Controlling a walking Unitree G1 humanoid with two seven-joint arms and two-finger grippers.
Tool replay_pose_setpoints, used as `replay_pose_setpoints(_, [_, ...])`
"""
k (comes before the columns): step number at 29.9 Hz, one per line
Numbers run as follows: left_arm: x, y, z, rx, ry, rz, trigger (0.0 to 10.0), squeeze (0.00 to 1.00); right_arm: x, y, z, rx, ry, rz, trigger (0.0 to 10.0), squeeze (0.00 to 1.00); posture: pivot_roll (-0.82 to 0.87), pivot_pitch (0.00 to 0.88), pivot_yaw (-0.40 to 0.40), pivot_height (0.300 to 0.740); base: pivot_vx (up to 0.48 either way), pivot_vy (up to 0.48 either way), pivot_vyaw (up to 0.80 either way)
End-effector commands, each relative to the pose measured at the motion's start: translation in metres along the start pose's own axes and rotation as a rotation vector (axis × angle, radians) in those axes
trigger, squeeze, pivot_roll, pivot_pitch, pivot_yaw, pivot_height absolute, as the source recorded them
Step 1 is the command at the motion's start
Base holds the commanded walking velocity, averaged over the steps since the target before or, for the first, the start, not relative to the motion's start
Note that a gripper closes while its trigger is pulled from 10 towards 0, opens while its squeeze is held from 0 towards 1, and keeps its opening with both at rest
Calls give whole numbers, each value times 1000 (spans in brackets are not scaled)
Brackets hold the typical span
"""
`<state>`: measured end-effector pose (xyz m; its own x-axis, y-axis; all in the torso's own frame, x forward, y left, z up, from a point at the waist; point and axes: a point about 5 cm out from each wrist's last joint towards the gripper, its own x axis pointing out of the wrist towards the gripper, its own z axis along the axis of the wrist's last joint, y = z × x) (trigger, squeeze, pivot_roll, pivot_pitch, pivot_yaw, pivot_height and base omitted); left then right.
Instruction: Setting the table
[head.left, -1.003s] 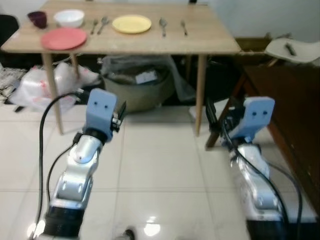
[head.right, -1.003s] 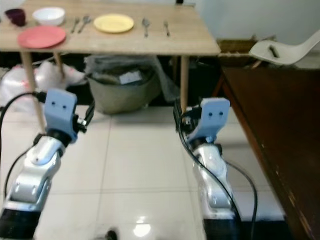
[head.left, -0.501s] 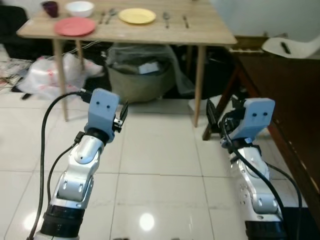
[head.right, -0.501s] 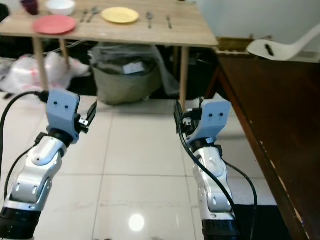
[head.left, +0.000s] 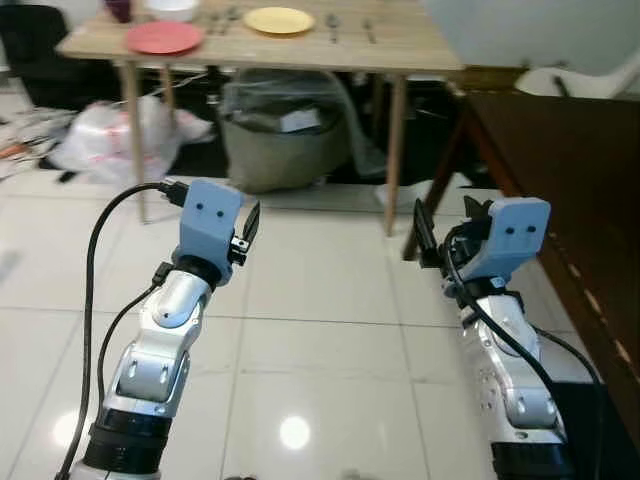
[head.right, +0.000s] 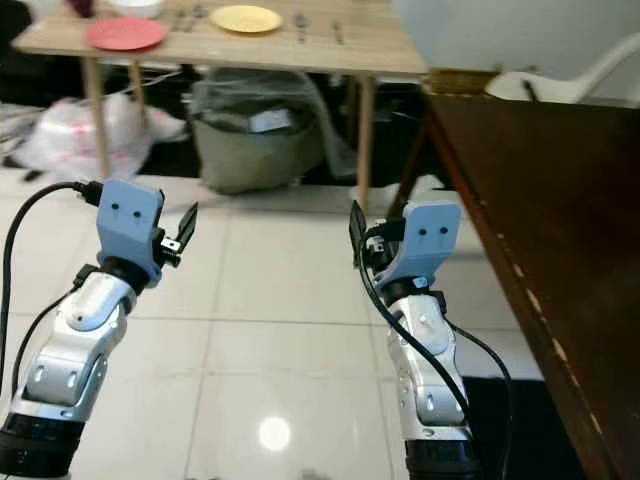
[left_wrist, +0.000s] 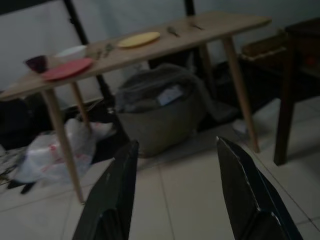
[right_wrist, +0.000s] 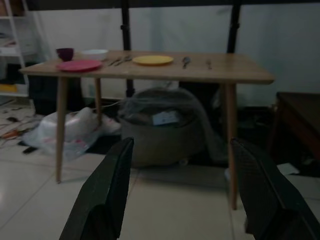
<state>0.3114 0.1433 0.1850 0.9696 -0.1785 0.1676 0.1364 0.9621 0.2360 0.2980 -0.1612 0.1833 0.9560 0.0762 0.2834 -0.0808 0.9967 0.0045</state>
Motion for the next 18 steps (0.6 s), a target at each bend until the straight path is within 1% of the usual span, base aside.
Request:
replay_pose_setpoints(1, [0,-5,-3,-16,21,-21,10000,0,-1,-2,0,-7,3,-11,10000,0,-142,0,32,740,0,0,0])
replay_pose_setpoints(11, [2,-7,-1,-79,33,-20,10000,0,-2,-2,-1,-6,5,-14,10000,0,-144,0,36,740,0,0,0])
replay_pose_setpoints(17, [2,-6,-2,-83,43,-17,10000,0,-1,-3,-1,-2,6,-18,10000,0,-144,0,36,740,0,0,0])
replay_pose_setpoints(18, [3,-6,-2,-75,48,-19,10000,0,-1,-3,-1,3,7,-19,10000,0,-143,0,36,740,0,0,-463])
